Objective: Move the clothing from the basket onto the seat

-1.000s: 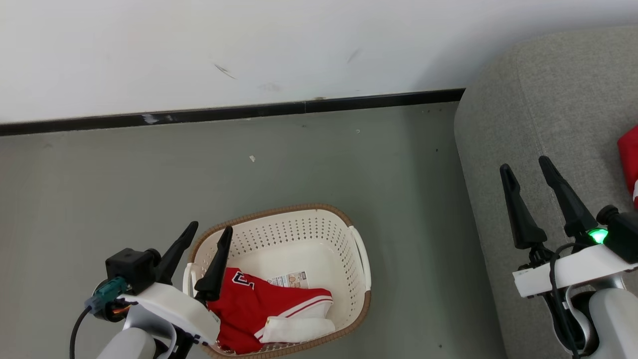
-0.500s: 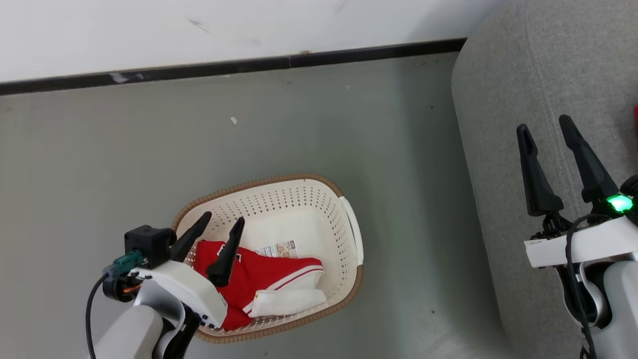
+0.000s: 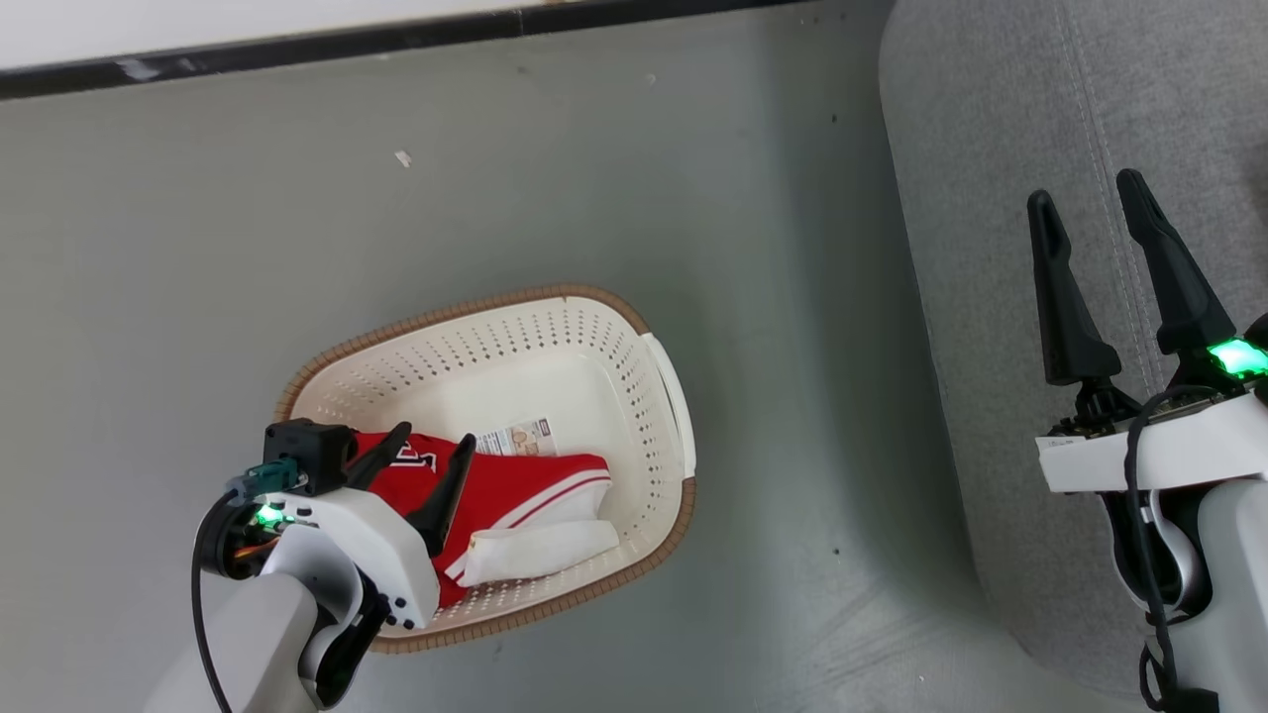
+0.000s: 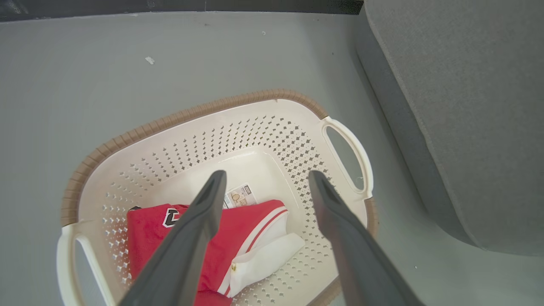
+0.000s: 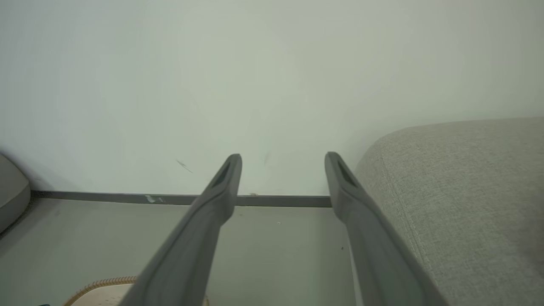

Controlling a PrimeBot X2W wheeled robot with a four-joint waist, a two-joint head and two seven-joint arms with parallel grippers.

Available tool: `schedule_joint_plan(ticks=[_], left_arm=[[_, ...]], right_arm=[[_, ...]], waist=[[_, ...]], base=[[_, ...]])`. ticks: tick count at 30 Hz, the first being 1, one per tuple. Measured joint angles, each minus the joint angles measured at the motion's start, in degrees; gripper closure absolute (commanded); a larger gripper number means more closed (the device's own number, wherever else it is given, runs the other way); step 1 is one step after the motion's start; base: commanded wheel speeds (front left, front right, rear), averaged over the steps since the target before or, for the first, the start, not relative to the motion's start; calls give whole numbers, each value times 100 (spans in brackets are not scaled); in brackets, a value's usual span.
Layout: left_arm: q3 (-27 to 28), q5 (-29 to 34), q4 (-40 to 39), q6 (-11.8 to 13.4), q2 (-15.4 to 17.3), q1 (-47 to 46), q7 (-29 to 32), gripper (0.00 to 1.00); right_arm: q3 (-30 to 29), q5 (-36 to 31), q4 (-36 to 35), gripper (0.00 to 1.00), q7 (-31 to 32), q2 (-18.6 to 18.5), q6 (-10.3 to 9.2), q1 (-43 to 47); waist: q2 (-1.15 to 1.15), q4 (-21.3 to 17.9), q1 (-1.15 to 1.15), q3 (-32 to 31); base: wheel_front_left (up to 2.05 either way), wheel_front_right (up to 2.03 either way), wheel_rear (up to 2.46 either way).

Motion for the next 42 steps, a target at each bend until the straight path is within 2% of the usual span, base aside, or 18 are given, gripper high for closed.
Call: schedule_joint_plan(ticks=[10,24,42], left_arm=[[-97,19,503,-58,-112,-466,241,0],[-230,37,1322,-146,-103,-1051,587,0],[-445,225,2128,-208,146,-1552,1016,0]], right_arm=[[8,-144,-148,0,0,70,0,-270],[120,-186,-326,0,0,259,0,-661],[390,-185,-367,0,0,433,0,-1154]], waist=[[0,-217,0,504],[0,-530,0,1189],[0,-910,0,1933]], base=[[0,0,0],[0,0,0],[0,0,0]])
